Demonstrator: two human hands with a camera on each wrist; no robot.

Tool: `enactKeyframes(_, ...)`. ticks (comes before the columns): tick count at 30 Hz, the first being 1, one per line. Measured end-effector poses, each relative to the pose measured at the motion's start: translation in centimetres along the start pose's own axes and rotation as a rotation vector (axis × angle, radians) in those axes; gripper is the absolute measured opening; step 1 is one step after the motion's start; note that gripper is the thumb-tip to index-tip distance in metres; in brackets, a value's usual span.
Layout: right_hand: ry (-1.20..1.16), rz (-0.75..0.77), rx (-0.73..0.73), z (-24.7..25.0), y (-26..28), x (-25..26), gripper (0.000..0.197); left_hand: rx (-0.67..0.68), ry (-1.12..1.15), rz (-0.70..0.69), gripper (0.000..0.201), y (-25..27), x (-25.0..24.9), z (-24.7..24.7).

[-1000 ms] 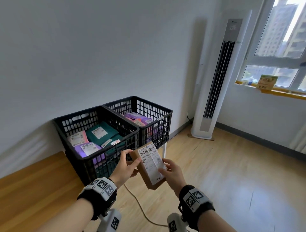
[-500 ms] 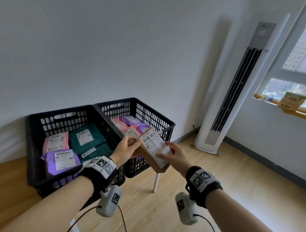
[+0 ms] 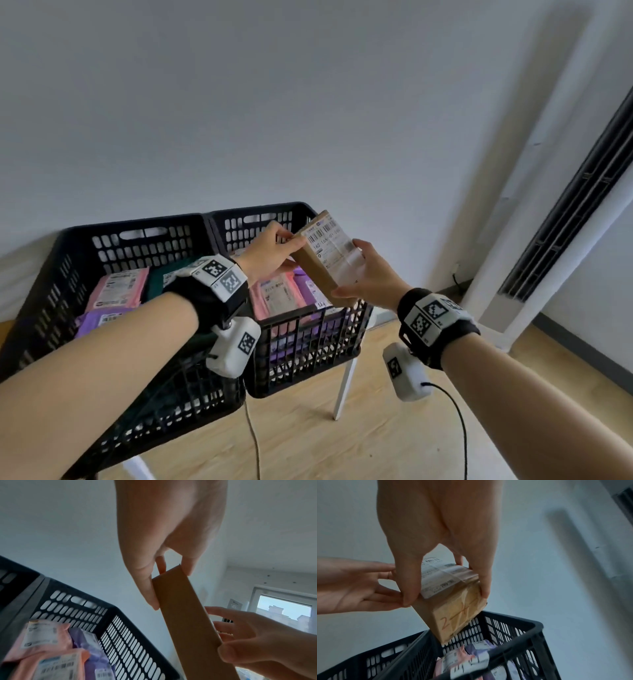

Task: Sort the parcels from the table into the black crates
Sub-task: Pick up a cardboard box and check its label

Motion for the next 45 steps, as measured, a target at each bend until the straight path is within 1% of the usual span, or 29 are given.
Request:
enactKeyframes(4,0.021,0.074,0.053,1.9,-5.3,-0.9,0.094,-0.085,-0.069,0.013,0.029,-3.4,-1.5,-1.5)
enactKeyframes(7,-0.006,0.080,0.102,2.6,-8.9,-1.5,0.094,-0.163,-0.075,0.060,0.025,-5.8,-2.2,-2.1)
enactKeyframes(11,-0.052,0.080,0.172,1.8,-13.4,-1.9,0.095,-0.246,-0.083,0.101,0.025,-8.5,-2.4,-2.5)
enactKeyframes(13,-0.102,0.055,0.200,0.8,-15.2,-2.1,0.092,-0.269,-0.084,0.128,0.032,-9.6,-2.2,-2.7)
enactKeyframes(16,-0.191,0.013,0.210,-0.8,-17.8,-2.4,0.082,-0.266,-0.079,0.163,0.044,-11.4,-1.5,-2.8)
enactKeyframes(17,-0.196,0.002,0.218,-1.5,-18.8,-2.5,0.081,-0.266,-0.083,0.174,0.048,-12.2,-1.2,-2.6)
enactKeyframes(18,-0.192,-0.005,0.223,-2.2,-19.7,-2.5,0.084,-0.270,-0.085,0.186,0.054,-13.0,-0.9,-2.3)
enactKeyframes(20,-0.210,-0.024,0.232,-3.7,-21.4,-2.4,0.094,-0.278,-0.100,0.206,0.068,-14.7,-0.3,-1.8)
enactKeyframes(22,-0.257,-0.067,0.246,-5.3,-23.3,-2.7,0.102,-0.276,-0.123,0.230,0.073,-16.5,0.2,-1.2)
enactKeyframes(23,-0.264,-0.082,0.254,-6.0,-24.2,-2.8,0.099,-0.270,-0.130,0.248,0.073,-17.5,0.6,-0.9)
enactKeyframes(26,-0.233,-0.100,0.276,-7.6,-26.5,-2.8,0.081,-0.262,-0.142,0.281,0.063,-20.3,1.7,0.0)
enactKeyframes(30,-0.241,-0.145,0.265,-9.9,-29.9,-3.8,0.070,-0.272,-0.163,0.307,0.048,-24.2,4.0,1.2)
enactKeyframes(32,-0.222,-0.172,0.279,-11.2,-31.3,-4.5,0.061,-0.277,-0.183,0.331,0.045,-25.9,5.6,1.7)
enactKeyframes(35,-0.174,-0.203,0.333,-13.6,-32.8,-5.9,0.055,-0.268,-0.175,0.375,0.049,-27.4,7.8,2.4)
enactKeyframes(39,-0.112,-0.264,0.420,-16.3,-33.8,-7.3,0.045,-0.222,-0.178,0.406,0.067,-28.6,10.2,3.3)
enactKeyframes(40,-0.101,-0.272,0.433,-16.7,-33.8,-7.3,0.046,-0.205,-0.177,0.407,0.069,-28.8,10.7,3.4)
enactKeyframes(43,-0.077,-0.290,0.473,-18.1,-34.3,-7.4,0.056,-0.173,-0.192,0.407,0.068,-29.8,11.9,3.5)
enactKeyframes(45,-0.065,-0.324,0.500,-19.5,-34.6,-8.0,0.056,-0.157,-0.223,0.405,0.067,-30.6,12.8,3.0)
Point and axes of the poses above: each hand's wrist, its own y-axis away from the middle knuckle, its own z-axis out of the back of the hand, x = y × z, the point moved 4 cm from there along -y, towards the middle knuckle, and after that the axes turned 8 degrees about -x, right-handed, at the moved point
